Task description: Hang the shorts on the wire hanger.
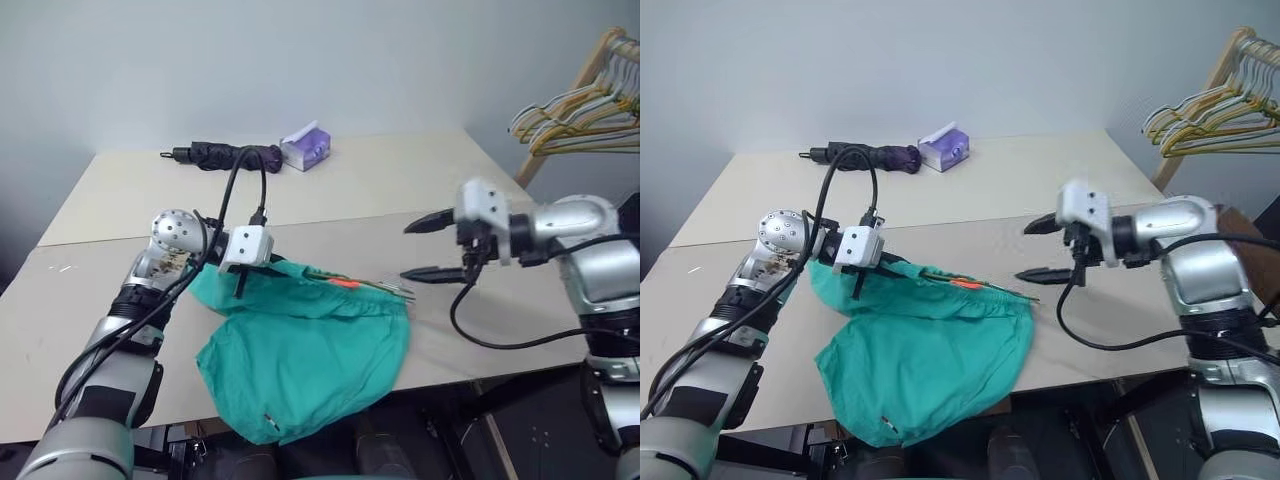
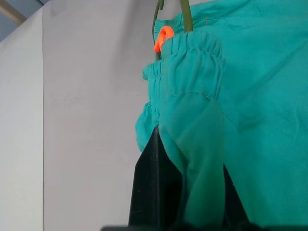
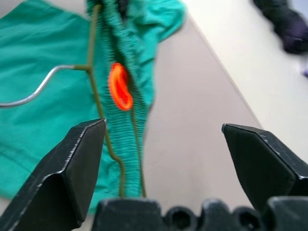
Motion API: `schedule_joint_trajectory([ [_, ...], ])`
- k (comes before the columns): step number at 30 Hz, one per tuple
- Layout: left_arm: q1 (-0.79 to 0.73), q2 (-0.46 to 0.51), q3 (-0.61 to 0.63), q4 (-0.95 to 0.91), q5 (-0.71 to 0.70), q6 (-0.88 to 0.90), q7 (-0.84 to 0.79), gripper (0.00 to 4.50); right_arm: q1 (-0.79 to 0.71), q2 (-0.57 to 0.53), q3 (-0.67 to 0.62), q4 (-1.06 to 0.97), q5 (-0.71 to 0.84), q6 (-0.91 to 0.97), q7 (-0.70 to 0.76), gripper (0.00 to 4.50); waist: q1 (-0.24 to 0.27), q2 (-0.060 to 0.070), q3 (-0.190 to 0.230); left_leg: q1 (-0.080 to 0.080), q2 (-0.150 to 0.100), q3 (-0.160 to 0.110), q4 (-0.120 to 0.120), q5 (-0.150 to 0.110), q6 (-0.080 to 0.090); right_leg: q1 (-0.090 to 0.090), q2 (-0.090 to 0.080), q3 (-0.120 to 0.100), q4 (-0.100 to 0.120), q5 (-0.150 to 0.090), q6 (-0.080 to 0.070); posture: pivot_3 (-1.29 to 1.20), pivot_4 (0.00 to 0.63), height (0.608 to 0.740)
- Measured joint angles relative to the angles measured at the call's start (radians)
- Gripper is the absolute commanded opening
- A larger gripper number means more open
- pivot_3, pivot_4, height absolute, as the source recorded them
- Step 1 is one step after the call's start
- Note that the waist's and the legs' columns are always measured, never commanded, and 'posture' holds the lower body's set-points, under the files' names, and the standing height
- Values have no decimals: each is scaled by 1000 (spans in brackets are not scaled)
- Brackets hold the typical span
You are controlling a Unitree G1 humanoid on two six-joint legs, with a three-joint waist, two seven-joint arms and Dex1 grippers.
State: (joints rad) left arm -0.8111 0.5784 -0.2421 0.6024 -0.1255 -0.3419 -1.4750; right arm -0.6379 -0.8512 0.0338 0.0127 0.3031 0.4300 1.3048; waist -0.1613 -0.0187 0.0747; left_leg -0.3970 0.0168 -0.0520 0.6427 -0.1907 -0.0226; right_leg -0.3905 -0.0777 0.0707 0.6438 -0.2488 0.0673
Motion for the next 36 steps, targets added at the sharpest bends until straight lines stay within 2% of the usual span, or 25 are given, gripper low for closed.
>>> schedule_joint_trajectory([
  [2,-1,-14,30,-2,-37,99,13,0,46,-36,-76,2,33,28,-22,4460,-2,0,0,-1,0,0,0,0,0,0,0,0,0,0,0,-195,23,740],
  [6,-3,-20,62,-22,-60,178,30,0,157,-55,-183,-26,99,91,-51,4460,-18,0,0,-1,0,-1,0,0,0,0,0,0,-1,0,0,-203,26,740],
  [10,-2,-19,66,-44,-60,191,18,0,257,-36,-190,-107,136,128,-75,4460,-40,0,0,0,0,0,0,0,0,0,0,0,0,0,0,-204,26,740],
  [13,3,-23,65,-57,-59,197,13,0,261,36,-150,-181,154,163,-129,4460,-60,0,0,2,1,-1,0,0,0,1,1,1,1,0,0,-196,25,740],
  [15,6,-24,65,-64,-59,210,14,0,232,125,-99,-189,151,195,-204,4460,-72,0,0,2,1,-1,0,0,0,1,1,1,1,0,0,-195,25,740],
  [20,16,-27,66,-80,-59,220,22,0,165,247,-23,-186,147,238,-325,4460,-71,0,0,0,0,-2,0,0,0,0,1,0,1,0,0,-173,23,740],
  [23,30,-26,66,-86,-59,232,26,0,141,299,-3,-183,152,255,-359,3983,-69,0,0,-1,0,-2,0,0,0,0,0,0,1,0,0,-163,23,740],
  [32,39,-14,71,-114,-59,249,49,0,117,303,16,-175,193,258,-301,908,-48,0,0,0,0,-2,0,0,0,0,0,0,1,0,0,-153,26,740],
  [34,40,-11,78,-115,-59,255,57,0,109,298,34,-175,204,258,-269,351,-48,0,0,0,0,-2,0,0,0,0,1,0,1,0,0,-153,26,740],
  [36,48,-6,85,-125,-60,259,64,0,95,295,46,-170,219,258,-241,13,-48,0,0,0,0,-2,0,0,0,0,0,0,1,0,0,-147,27,740],
])
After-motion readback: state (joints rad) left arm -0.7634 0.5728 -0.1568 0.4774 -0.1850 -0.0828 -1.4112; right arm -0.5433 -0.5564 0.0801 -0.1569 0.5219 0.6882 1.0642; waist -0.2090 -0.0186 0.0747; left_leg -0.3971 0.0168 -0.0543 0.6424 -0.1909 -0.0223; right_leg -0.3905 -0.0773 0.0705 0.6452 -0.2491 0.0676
